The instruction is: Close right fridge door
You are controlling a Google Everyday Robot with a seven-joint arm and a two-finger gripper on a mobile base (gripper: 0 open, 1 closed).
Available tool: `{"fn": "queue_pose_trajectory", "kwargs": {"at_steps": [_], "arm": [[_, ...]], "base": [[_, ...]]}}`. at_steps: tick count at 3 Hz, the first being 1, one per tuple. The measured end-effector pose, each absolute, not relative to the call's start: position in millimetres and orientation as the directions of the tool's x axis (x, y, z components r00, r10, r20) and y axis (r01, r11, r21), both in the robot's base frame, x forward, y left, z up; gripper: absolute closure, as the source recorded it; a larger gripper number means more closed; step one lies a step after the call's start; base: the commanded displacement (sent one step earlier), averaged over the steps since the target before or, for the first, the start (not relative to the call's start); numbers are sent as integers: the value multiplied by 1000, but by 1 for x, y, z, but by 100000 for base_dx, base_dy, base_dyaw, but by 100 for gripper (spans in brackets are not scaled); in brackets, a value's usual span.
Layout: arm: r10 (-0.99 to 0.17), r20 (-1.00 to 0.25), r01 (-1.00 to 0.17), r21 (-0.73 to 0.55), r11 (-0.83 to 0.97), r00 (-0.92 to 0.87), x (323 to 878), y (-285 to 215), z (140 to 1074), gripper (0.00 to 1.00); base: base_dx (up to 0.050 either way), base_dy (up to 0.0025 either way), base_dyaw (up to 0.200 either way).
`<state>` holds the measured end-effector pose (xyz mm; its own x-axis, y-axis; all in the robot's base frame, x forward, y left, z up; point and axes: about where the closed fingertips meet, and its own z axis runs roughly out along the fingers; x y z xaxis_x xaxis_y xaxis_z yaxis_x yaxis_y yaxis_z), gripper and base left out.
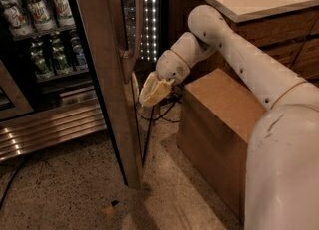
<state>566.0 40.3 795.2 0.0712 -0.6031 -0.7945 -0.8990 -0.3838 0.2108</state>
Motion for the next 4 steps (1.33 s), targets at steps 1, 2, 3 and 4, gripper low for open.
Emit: {"fn": "queue_pose_trajectory", "kwargs": {"at_steps": [1, 2, 3, 4], "arm": [[-603, -794, -899, 211, -384, 71, 566, 40, 795, 100], [-603, -794, -899, 211, -384, 71, 566, 40, 795, 100], [-603, -794, -899, 211, -384, 71, 566, 40, 795, 100], [-603, -794, -899, 211, -384, 71, 566, 40, 795, 100]], "base": [[-3074, -269, 16003], [-1, 0, 18990], [3687, 252, 13568], [4746, 2, -47]]}}
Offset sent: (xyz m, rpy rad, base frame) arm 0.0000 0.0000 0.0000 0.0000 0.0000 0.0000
